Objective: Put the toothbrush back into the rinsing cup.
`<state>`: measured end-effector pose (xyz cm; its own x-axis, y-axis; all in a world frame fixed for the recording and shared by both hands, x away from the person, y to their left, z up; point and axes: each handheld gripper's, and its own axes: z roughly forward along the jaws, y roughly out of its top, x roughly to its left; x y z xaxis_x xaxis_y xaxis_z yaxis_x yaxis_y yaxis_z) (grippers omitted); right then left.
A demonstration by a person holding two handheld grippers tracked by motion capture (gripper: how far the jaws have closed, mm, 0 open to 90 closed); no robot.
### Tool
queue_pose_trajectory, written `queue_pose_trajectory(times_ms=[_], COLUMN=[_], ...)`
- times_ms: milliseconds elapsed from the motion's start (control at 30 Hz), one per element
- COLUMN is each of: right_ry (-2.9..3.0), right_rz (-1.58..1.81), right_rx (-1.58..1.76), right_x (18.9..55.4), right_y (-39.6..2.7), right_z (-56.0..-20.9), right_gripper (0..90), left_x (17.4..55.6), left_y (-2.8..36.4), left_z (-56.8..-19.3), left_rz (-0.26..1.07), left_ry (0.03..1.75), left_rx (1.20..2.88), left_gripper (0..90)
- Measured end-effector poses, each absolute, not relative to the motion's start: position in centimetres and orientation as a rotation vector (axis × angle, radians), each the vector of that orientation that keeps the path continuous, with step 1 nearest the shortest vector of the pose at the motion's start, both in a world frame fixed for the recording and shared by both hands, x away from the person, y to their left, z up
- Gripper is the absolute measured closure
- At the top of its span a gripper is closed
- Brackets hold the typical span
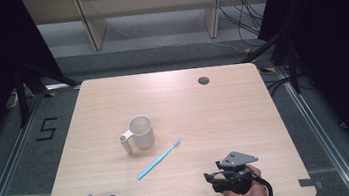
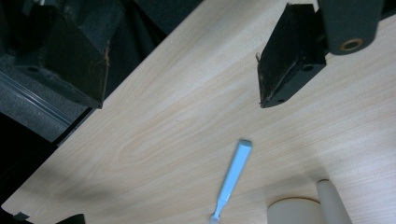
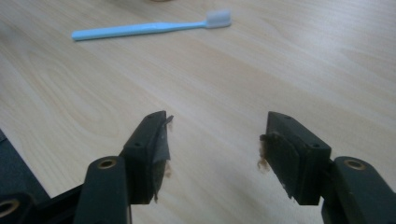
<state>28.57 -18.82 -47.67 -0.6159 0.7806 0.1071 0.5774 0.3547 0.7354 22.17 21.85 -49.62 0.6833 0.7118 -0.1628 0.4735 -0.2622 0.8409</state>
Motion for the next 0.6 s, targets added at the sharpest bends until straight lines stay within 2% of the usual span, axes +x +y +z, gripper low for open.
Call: queue_pose_trajectory(times_ms=[233,600], right_ry=[2.359,2.362], right_rz=[1.103,1.085], right_rx=[1.229,1.224], right_x=[27.1,25.7], right_y=[-19.7,-21.0], right_z=[-47.7,-48.2], right_gripper=[37.0,36.9], left_x=[24.4,27.7], left_y=[20.9,18.9], left_z=[-48.5,-48.5], left_rz=[0.307,0.300], left_ry=[0.920,0.914], left_rx=[1.951,2.006], left_gripper=[20.5,20.6])
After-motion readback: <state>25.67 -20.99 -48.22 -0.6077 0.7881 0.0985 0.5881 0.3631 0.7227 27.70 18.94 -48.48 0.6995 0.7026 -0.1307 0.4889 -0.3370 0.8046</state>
